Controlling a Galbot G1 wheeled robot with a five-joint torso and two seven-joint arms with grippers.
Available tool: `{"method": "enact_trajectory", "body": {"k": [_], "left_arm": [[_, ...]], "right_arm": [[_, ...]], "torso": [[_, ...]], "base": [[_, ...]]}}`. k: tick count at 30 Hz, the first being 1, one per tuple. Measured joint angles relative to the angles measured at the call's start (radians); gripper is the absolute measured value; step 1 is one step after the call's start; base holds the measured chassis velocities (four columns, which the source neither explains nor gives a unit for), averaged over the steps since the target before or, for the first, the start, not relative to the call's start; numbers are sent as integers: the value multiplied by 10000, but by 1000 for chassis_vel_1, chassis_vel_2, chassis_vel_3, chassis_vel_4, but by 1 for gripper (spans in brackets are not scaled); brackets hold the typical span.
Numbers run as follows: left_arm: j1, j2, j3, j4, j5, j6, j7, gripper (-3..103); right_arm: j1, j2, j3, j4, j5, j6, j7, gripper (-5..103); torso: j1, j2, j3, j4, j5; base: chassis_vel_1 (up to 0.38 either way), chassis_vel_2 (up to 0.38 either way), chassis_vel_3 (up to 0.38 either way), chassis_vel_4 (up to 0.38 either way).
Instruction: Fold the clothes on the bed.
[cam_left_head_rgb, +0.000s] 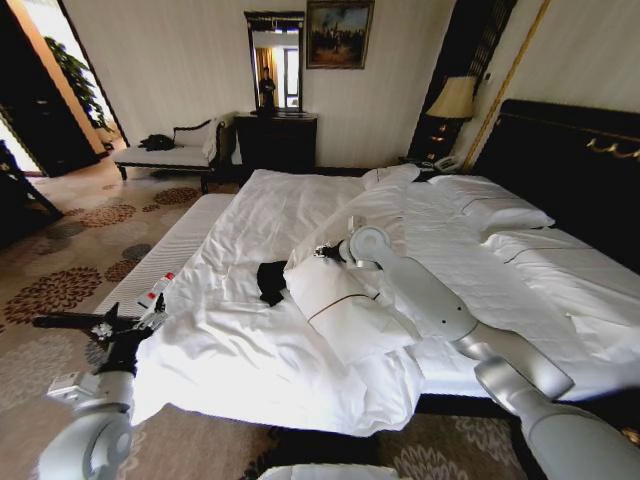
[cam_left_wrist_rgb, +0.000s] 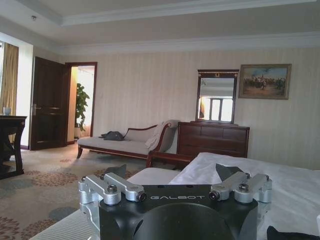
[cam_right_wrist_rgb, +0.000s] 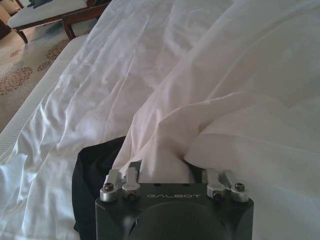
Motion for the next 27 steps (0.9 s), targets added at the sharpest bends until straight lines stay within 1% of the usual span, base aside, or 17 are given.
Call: {"method": "enact_trajectory", "body": {"k": [1,2,6,8,9,10,11,14,15,17,19,20,22,23,25,26,27], "left_arm": [[13,-19,1,-15,11,0,-1,100],[13,-19,1,-15,11,0,-1,100],[65,-107,33,-120,68,0,-4,100],[79,-127,56,-163,90,7,-4,100],[89,-136,75,-192,112,15,-4,100],[89,-136,75,-192,112,15,-4,100],[98,-143,87,-215,126,19,-4,100],[110,-147,101,-261,149,31,-4,100],[110,-147,101,-261,149,31,-4,100],[105,-115,104,-261,149,32,-13,100],[98,-101,110,-257,148,33,-13,100],[61,-48,146,-239,143,33,-16,100],[-7,12,220,-210,132,42,-17,100],[-7,12,220,-210,132,42,-17,100],[-100,84,360,-151,137,57,-20,100],[-100,84,360,-151,137,57,-20,100],[-127,104,404,-119,148,58,-20,100]], "right_arm": [[-23,-16,23,25,-10,11,-15,50],[-23,-16,23,25,-10,11,-15,50],[-203,13,153,178,-137,203,-195,28],[-258,18,182,244,-185,270,-264,28],[-321,16,226,320,-245,349,-342,22],[-321,16,226,320,-245,349,-342,22],[-374,9,279,380,-284,412,-401,17],[-885,-49,866,874,-865,1303,-1025,3],[-885,-49,866,874,-865,1303,-1025,3],[-1785,-246,1835,1589,-1493,2157,-1671,1],[-2098,-362,2140,1792,-1700,2405,-1883,1],[-2811,-648,2829,2202,-2103,2853,-2350,1],[-3753,-996,3908,2771,-2402,3268,-2820,1],[-3753,-996,3908,2771,-2402,3268,-2820,1],[-5127,-1294,5455,3572,-2733,3704,-3428,1],[-5127,-1294,5455,3572,-2733,3704,-3428,1],[-5651,-1367,5957,3848,-2855,3833,-3612,1]], "torso": [[0,0,0,0,0],[0,0,0,0,0],[0,0,0,0,0],[0,0,0,2,0],[0,0,0,2,1],[0,0,0,2,1],[0,0,0,3,0],[0,-1,0,4,0],[0,-1,0,4,0],[0,0,0,6,1],[0,0,0,6,1],[0,0,0,3,2],[-1,-1,0,-1,4],[-1,-1,0,-1,4],[0,0,-1,-1,4],[0,0,-1,-1,4],[0,0,-1,-2,4]], "base": [[0,0,0,0],[0,0,0,0],[0,0,0,0],[0,0,0,0],[0,0,0,0],[0,0,0,0],[0,0,0,0],[0,0,0,0],[0,0,0,0],[0,0,0,0],[0,0,0,0],[0,0,0,0],[0,0,0,0],[0,0,0,0],[0,0,0,0],[0,0,0,0],[0,0,0,0]]}}
